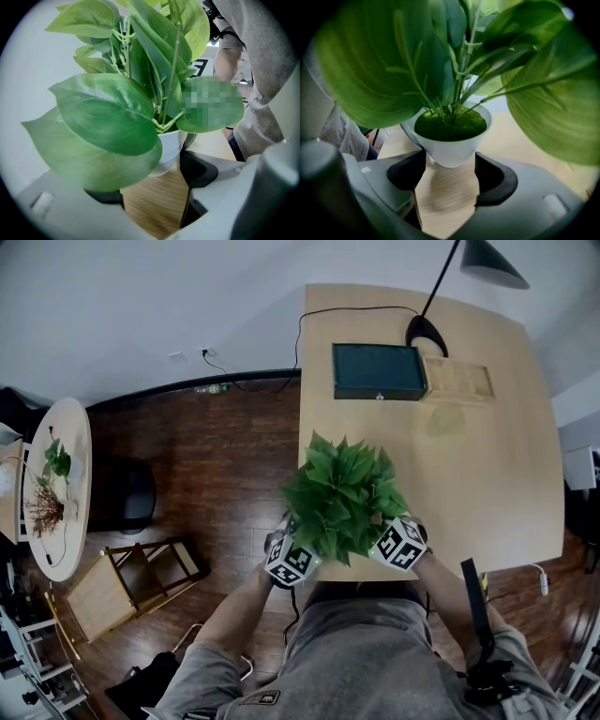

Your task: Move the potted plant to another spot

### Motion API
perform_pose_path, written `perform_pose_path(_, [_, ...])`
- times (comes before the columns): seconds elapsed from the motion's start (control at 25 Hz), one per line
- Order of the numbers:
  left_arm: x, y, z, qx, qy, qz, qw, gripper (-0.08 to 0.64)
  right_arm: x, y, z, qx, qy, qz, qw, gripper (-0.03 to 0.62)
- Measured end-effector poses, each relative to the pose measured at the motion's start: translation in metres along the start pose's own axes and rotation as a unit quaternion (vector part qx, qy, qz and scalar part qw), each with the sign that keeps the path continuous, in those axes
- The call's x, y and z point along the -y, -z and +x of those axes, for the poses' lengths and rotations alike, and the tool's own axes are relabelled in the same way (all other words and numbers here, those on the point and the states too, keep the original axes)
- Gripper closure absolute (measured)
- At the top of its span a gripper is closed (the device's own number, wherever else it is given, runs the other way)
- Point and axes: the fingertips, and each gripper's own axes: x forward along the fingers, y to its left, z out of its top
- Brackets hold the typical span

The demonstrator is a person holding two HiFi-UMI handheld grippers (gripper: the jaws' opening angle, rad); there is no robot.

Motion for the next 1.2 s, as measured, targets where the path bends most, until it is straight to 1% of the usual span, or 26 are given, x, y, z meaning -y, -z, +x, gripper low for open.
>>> perform_pose_path(0.2, [-0.007,0.006,-0.016,0.001,-0.024,-0.027,0.9993,0.192,0.003,0.011,-0.012,0.005,0.011,0.02,1.0,0.255])
perform_pose_path(0.32, [-0.006,0.016,-0.025,-0.008,-0.04,-0.044,0.9982,0.192,0.003,0.023,-0.021,0.005,0.016,0.034,0.999,0.255])
perform_pose_path(0.44, [-0.003,0.024,-0.029,-0.015,-0.065,-0.061,0.9959,0.198,0.004,0.031,-0.028,0.013,0.015,0.038,0.999,0.255])
perform_pose_path(0.6, [0.012,0.025,-0.042,-0.005,-0.103,-0.096,0.99,0.212,-0.005,0.033,-0.041,0.035,0.006,0.033,0.999,0.255])
perform_pose_path(0.8, [0.042,0.022,-0.061,-0.003,-0.154,-0.135,0.9788,0.229,-0.018,0.037,-0.07,0.064,-0.001,0.034,0.997,0.255])
perform_pose_path(0.96, [0.078,0.005,-0.068,0.013,-0.178,-0.161,0.9706,0.261,-0.033,0.045,-0.099,0.087,-0.004,0.033,0.996,0.259])
perform_pose_path(1.2, [0.125,-0.046,-0.07,0.062,-0.194,-0.169,0.9643,0.325,-0.059,0.053,-0.143,0.131,-0.005,0.036,0.991,0.298])
